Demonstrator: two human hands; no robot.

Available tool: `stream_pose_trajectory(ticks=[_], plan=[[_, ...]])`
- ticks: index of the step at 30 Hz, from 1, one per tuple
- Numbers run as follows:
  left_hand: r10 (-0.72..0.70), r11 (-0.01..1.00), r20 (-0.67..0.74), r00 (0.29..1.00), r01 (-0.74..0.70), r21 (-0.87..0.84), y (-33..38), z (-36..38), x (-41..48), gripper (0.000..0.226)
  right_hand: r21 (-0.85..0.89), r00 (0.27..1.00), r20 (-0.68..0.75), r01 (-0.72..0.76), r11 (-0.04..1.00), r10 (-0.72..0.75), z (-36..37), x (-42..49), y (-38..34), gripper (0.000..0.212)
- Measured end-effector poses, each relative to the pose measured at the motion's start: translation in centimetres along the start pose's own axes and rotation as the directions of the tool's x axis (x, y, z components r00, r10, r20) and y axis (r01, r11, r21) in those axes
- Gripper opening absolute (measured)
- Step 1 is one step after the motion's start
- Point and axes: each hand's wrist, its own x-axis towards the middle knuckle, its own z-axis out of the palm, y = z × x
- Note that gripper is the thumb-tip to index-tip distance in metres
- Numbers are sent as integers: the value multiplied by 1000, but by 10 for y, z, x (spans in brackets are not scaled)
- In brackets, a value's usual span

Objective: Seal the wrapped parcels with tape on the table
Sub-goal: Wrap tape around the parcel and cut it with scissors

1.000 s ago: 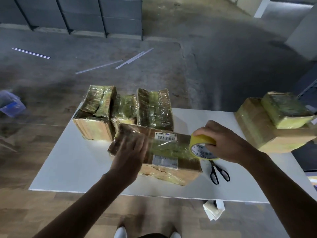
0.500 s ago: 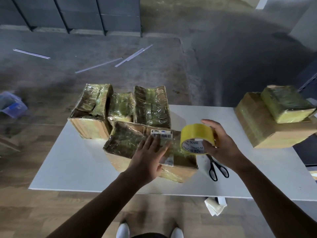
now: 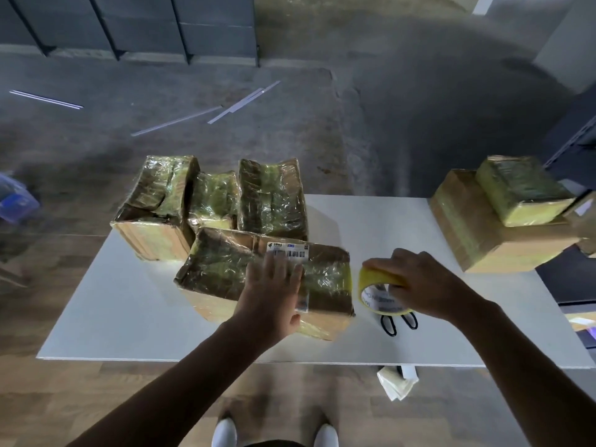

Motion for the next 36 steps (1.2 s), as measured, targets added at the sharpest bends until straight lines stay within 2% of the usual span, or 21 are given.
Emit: stream_pose_trajectory(ticks=[3,6,9,14,17,21,24,27,28,30,32,34,36], plan=[[73,991,-21,997,-70,114,19,-9,5,67,26,1000,-19,-12,1000,12,10,3,-4,52],[38,993,3,999,-38,110,35,-12,10,54,48,997,-44,-53,997,55,16,4,-5,52],[61,989,40,997,-66,131,48,-10,11,70,84,997,-58,-52,995,57,20,5,-6,52],[129,982,80,988,-139,129,43,-14,4,78,337,985,-151,-32,941,88,31,-1,-9,55],[84,993,87,993,-91,79,30,-16,-4,87,434,972,-223,33,900,72,39,5,-23,57],[-3,1000,97,995,3,-5,4,-11,-4,84,598,973,-167,-28,801,159,52,23,-47,56],[-19,999,105,994,22,-34,-7,-3,4,88,607,973,-195,18,795,126,62,32,-52,60],[-25,999,145,989,31,-35,-7,-2,11,96,599,982,-159,18,801,97,64,33,-42,62],[-18,999,151,988,23,-26,-7,-2,14,98,622,984,-131,-10,783,117,65,31,-39,64],[2,1000,176,984,0,-12,-7,-3,17,102,733,977,-104,-51,679,185,68,26,-37,67],[18,1000,200,980,-20,7,-6,-3,19,101,777,962,-128,-53,628,240,75,22,-42,60],[35,998,179,983,-43,36,-5,-4,18,96,737,950,-187,-33,675,251,80,22,-50,50],[58,997,162,985,-66,41,-5,-2,16,93,691,951,-204,-27,723,230,81,27,-51,50]])
